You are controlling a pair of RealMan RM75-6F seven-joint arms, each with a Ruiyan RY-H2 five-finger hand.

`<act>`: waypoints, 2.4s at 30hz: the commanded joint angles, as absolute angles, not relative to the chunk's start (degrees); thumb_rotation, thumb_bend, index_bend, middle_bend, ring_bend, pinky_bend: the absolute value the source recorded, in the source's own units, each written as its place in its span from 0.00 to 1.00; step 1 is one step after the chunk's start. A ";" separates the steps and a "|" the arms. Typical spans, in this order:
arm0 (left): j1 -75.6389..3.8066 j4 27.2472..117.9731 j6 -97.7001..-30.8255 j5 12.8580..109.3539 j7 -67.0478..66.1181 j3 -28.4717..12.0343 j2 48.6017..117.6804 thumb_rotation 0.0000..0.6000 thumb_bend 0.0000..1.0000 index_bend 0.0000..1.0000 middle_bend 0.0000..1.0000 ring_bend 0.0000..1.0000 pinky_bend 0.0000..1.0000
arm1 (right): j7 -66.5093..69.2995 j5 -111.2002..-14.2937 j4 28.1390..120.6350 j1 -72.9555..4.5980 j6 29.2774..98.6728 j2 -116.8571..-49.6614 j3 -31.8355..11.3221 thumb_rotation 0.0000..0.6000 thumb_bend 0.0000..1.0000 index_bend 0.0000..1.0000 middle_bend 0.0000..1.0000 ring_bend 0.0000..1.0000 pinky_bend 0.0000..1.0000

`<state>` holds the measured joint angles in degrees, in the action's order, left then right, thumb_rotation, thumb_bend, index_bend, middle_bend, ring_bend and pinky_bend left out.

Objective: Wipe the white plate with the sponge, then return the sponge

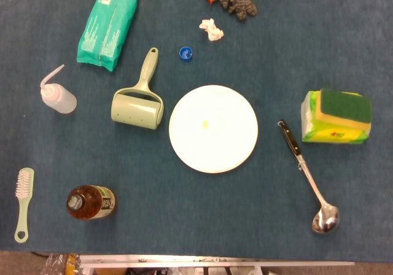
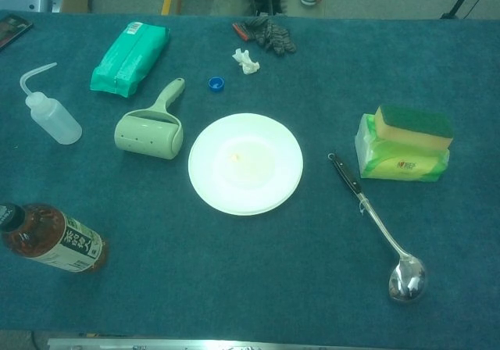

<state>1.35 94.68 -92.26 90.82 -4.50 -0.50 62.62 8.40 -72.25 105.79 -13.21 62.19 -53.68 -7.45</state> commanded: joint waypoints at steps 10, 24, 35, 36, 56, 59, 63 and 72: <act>1.33 94.63 -92.23 91.03 -4.42 -0.27 62.54 1.00 0.37 0.28 0.17 0.04 0.02 | 0.68 -61.45 106.80 -22.04 50.91 -53.38 -8.92 0.77 0.00 0.28 0.24 0.15 0.36; 1.64 94.36 -92.34 90.78 -4.02 -0.02 62.38 1.00 0.37 0.28 0.17 0.04 0.02 | -8.59 -49.75 105.42 -31.73 42.01 -55.21 -6.70 0.73 0.00 0.28 0.23 0.14 0.36; 1.66 94.09 -92.11 90.46 -3.78 0.01 62.39 1.00 0.37 0.28 0.17 0.04 0.02 | -11.48 -45.91 103.23 -34.86 41.64 -58.54 -4.05 0.75 0.00 0.28 0.23 0.14 0.36; 1.67 94.10 -92.12 90.44 -3.78 0.00 62.34 1.00 0.37 0.28 0.17 0.04 0.02 | -11.53 -45.69 103.04 -35.07 41.49 -58.78 -3.90 0.75 0.00 0.28 0.23 0.14 0.36; 1.94 94.65 -92.51 90.20 -4.36 -0.14 61.88 1.00 0.37 0.28 0.17 0.04 0.02 | -10.09 -44.39 101.10 -37.38 39.78 -60.19 -1.64 0.94 0.01 0.28 0.23 0.14 0.36; 1.92 94.64 -92.39 90.16 -4.36 -0.10 61.92 1.00 0.37 0.28 0.17 0.04 0.02 | -9.84 -44.19 100.99 -37.50 39.71 -60.35 -1.50 0.99 0.06 0.28 0.23 0.14 0.37; 1.92 94.52 -92.36 90.05 -4.28 -0.15 61.93 1.00 0.37 0.28 0.17 0.04 0.02 | -9.05 -43.54 100.40 -37.72 39.67 -60.83 -1.53 1.00 0.20 0.32 0.26 0.16 0.45; 1.84 94.14 -92.10 89.85 -3.91 -0.19 62.02 1.00 0.37 0.28 0.17 0.04 0.02 | -8.04 -43.71 100.58 -38.10 40.50 -60.63 -1.94 1.00 0.28 0.39 0.30 0.25 0.57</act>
<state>1.84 94.14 -92.10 89.85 -3.92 -0.19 62.01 -8.15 -43.59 100.47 -38.11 40.38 -60.73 -1.84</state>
